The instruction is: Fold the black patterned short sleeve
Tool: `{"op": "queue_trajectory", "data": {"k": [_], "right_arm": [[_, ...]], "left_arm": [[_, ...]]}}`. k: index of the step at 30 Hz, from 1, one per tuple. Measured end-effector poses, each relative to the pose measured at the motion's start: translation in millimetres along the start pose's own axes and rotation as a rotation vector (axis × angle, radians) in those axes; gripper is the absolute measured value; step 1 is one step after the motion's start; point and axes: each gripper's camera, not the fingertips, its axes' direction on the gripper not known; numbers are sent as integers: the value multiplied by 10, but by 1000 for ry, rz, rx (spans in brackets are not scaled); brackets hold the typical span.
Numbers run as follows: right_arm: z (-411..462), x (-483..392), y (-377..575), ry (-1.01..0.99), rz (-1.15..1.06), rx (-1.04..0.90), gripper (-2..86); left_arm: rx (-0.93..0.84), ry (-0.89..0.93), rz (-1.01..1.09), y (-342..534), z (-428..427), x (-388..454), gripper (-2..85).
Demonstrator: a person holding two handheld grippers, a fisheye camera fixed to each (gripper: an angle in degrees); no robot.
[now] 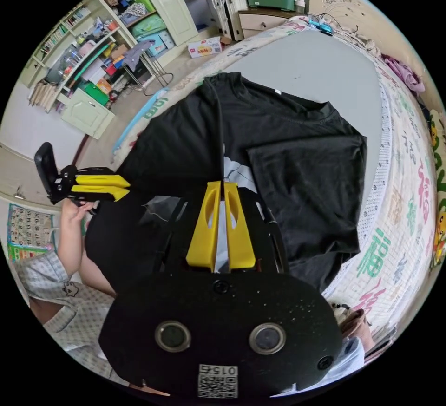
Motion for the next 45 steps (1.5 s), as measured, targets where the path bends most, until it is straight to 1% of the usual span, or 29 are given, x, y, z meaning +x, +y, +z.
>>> {"op": "queue_trajectory", "data": {"k": [1, 4, 7, 9, 11, 13, 16, 18, 19, 22, 25, 27, 29, 31, 34, 37, 39, 42, 44, 45], "right_arm": [[-37, -65, 27, 47, -3, 12, 34], [-239, -345, 152, 66, -67, 95, 47], [-461, -1065, 393, -36, -256, 193, 62], [-431, -1471, 467, -83, -359, 196, 73], [-323, -1832, 497, -103, -442, 183, 82], [-82, -2200, 487, -59, -512, 125, 87], [129, -2393, 471, 9, -528, 80, 80], [163, -2483, 480, 81, -514, 97, 50], [139, -2521, 487, 110, -532, 97, 33], [77, -2564, 485, 96, -555, 76, 10], [-18, -2549, 457, 24, -570, 35, 1], [-166, -2427, 349, -75, -548, 28, 18], [-351, -2229, 161, -121, -494, 74, 47], [-597, -1832, -239, -142, -376, 175, 69], [-702, -1436, -760, -140, -264, 235, 79], [-605, -1083, -1622, -150, -156, 218, 99], [-523, -991, -2005, -167, -118, 221, 102], [-328, -887, -2558, -189, -66, 199, 100], [-171, -850, -2822, -150, -38, 146, 85], [-99, -832, -2956, -157, -36, 122, 58]], "left_arm": [[-19, 23, 3, -15, 11, -39, 57], [55, 14, -33, 8, -189, -204, 62], [136, -51, -132, 60, -414, -503, 57], [150, -88, -214, 87, -448, -721, 58], [164, -24, -316, 107, -436, -1003, 62], [213, 22, -369, 127, -456, -1164, 63], [268, -44, -418, 103, -515, -1350, 70], [277, -28, -443, 55, -515, -1497, 73], [270, 8, -457, 18, -486, -1600, 75], [233, 67, -467, -85, -390, -1793, 75], [211, 52, -456, -153, -395, -1915, 65], [225, 35, -467, -120, -424, -2007, 61], [214, 84, -481, -99, -443, -2156, 60], [221, 107, -480, -104, -486, -2248, 61], [227, 157, -455, -218, -519, -2444, 61], [201, 275, -428, -338, -431, -2655, 55], [177, 250, -396, -352, -380, -2704, 41], [232, 324, -412, -318, -373, -2909, 9], [295, 338, -439, -228, -417, -3051, 0], [303, 355, -446, -209, -416, -3086, -2]]}}
